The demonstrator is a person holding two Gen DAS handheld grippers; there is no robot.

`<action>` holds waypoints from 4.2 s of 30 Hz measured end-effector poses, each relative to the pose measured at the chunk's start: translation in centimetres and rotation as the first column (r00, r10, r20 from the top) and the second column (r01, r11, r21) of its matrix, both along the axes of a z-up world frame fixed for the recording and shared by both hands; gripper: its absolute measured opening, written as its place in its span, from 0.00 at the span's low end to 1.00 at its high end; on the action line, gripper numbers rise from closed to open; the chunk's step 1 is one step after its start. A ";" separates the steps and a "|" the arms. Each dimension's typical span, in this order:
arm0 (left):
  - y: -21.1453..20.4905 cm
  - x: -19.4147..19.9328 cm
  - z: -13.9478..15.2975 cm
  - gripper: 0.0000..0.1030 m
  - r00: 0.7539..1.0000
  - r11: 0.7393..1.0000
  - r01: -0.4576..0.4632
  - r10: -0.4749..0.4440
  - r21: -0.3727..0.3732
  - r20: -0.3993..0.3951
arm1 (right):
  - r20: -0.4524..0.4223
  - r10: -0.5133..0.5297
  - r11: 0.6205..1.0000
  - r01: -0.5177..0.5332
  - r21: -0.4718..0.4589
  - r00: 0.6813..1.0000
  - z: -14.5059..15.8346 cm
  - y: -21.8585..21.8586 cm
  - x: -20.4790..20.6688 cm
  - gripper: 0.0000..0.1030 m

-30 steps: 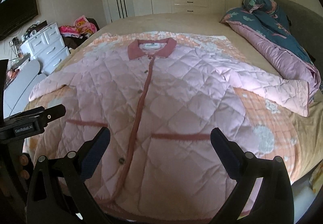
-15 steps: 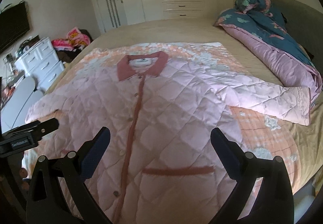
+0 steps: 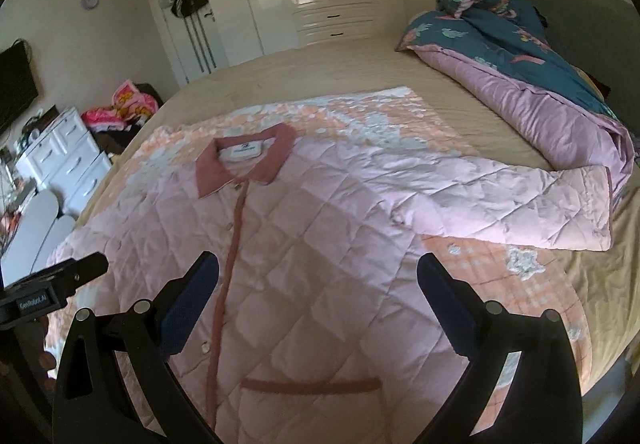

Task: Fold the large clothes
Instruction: 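Move the right tool toward the sleeve cuff lying beside the bedding, then close the right gripper on the ribbed sleeve cuff, then lift the sleeve with the right gripper and carry it toward the collar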

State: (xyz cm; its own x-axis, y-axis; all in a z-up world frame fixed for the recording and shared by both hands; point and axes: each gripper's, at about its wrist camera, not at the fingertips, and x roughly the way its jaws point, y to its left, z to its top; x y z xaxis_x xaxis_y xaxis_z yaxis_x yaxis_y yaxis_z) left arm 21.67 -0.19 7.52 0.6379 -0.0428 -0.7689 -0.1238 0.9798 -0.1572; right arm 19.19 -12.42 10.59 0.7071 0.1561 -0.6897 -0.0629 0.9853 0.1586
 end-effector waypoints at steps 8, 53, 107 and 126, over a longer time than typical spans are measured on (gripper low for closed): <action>-2.2 2.3 -0.3 0.92 0.999 0.999 0.028 -0.028 -0.021 -0.016 | -0.008 -0.099 0.995 0.099 0.025 0.995 -0.4 -4.6 1.8 0.96; -8.1 12.8 -7.8 0.92 0.990 0.996 0.068 -0.060 0.063 -0.128 | -0.338 -0.656 0.670 0.727 0.152 0.675 -16.0 -33.0 9.1 0.96; 6.8 8.3 0.7 0.92 0.999 0.999 -0.022 0.023 -0.031 0.047 | 0.296 -0.171 0.984 0.146 0.107 0.940 8.5 -9.1 11.9 0.16; 12.3 7.2 -0.5 0.92 0.997 0.988 -0.055 0.061 -0.146 0.038 | 0.294 0.006 0.998 -0.023 0.056 0.956 7.9 1.1 12.8 0.15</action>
State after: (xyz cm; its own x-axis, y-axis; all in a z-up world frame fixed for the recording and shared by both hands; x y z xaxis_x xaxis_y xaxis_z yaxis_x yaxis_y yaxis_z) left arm 28.88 12.10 6.97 0.6744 -0.1133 -0.7296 -0.1703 0.9376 -0.3031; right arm 32.01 -11.32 18.51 0.8743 0.2017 -0.4415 -0.1295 0.9735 0.1884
